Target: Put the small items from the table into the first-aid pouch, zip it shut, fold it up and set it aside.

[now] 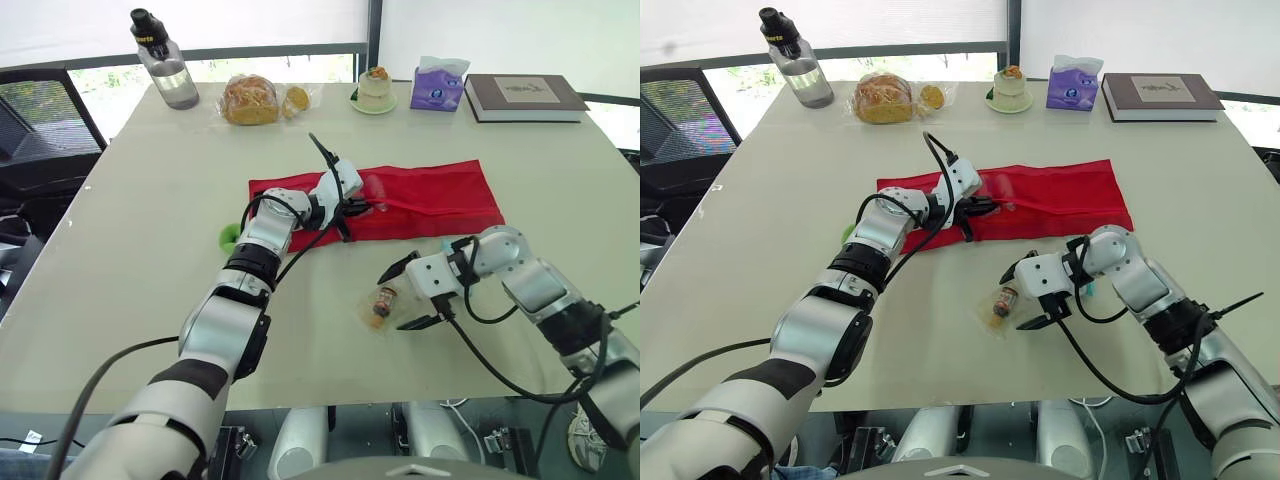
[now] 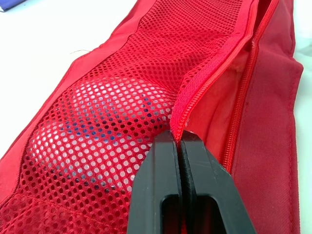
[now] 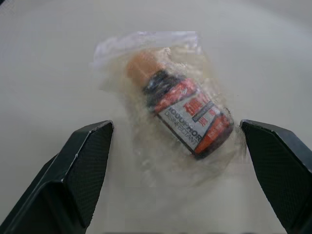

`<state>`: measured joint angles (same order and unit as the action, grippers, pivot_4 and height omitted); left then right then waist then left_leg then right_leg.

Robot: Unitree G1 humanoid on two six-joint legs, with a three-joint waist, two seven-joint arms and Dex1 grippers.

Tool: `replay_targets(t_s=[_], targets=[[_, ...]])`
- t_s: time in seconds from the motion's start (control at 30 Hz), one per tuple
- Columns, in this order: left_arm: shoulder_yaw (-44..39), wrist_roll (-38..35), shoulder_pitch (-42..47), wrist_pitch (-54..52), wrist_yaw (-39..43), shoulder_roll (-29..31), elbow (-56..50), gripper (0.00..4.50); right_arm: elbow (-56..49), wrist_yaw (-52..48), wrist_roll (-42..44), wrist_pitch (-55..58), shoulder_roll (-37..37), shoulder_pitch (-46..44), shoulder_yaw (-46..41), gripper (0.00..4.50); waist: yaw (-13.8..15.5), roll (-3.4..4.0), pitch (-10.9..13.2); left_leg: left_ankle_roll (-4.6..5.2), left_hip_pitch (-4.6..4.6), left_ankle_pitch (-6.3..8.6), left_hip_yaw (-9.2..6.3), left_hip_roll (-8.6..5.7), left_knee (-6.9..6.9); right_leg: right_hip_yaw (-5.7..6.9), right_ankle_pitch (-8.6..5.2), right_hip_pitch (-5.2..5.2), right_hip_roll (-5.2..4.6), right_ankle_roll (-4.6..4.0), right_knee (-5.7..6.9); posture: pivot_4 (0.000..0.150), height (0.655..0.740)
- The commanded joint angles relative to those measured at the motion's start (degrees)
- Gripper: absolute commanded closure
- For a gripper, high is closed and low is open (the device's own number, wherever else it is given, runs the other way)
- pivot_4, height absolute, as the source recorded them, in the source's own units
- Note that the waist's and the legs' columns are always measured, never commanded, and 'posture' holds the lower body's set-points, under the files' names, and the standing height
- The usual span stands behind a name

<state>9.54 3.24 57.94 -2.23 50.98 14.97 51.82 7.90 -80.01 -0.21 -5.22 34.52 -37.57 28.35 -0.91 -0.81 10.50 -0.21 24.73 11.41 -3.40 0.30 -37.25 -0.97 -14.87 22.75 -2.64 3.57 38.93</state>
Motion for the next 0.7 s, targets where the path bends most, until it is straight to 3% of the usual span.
replay_targets(t_s=[0.03, 0.07, 0.23, 0.3, 0.7], targets=[[-0.3, -0.2, 0.1, 0.2, -0.5, 0.2, -2.7, 4.5, 1.6, -0.2, -1.0, -2.6, 0.4, -1.1, -0.8, 0.57, 0.0, 0.0, 0.0, 0.0, 0.0, 0.0, 0.0, 0.0, 0.0, 0.0, 0.0, 0.0, 0.0, 0.0, 0.0, 0.15, 0.74], [-0.3, -0.1, 0.0, 0.2, -0.5, 0.2, -2.8, 4.5, 1.5, -0.2, -0.7, -2.4, 0.4, -1.1, -1.1, 0.79, 0.0, 0.0, 0.0, 0.0, 0.0, 0.0, 0.0, 0.0, -0.01, 0.0, 0.0, -0.01, 0.0, 0.0, 0.0, 0.15, 0.74], [-0.1, -0.1, -0.4, 0.3, -0.5, -0.2, -3.0, 4.5, -1.3, -0.7, 0.4, -0.1, 1.5, 0.5, -1.9, 3.03, 0.0, 0.0, 0.0, 0.0, -0.02, 0.0, 0.0, 0.0, -0.01, 0.0, 0.0, -0.01, 0.0, 0.0, 0.04, 0.15, 0.74], [-0.1, -0.1, -0.3, 0.4, -0.6, -0.5, -2.8, 4.5, -2.8, -0.5, 1.2, 1.5, 1.9, 1.5, -2.4, 3.66, 0.1, 0.0, 0.0, 0.0, -0.01, 0.0, 0.0, 0.0, -0.01, 0.0, 0.0, -0.01, 0.0, -0.01, 0.02, 0.15, 0.74], [-0.1, -0.2, 0.0, 0.3, -0.3, -1.0, -2.6, 4.5, -9.7, 13.2, 1.2, 21.5, 5.7, 3.7, -14.4, 3.66, 0.2, 0.0, 0.0, 0.0, 0.01, 0.0, 0.0, -0.01, -0.01, 0.0, 0.01, -0.01, -0.01, -0.01, 0.01, 0.15, 0.74]])
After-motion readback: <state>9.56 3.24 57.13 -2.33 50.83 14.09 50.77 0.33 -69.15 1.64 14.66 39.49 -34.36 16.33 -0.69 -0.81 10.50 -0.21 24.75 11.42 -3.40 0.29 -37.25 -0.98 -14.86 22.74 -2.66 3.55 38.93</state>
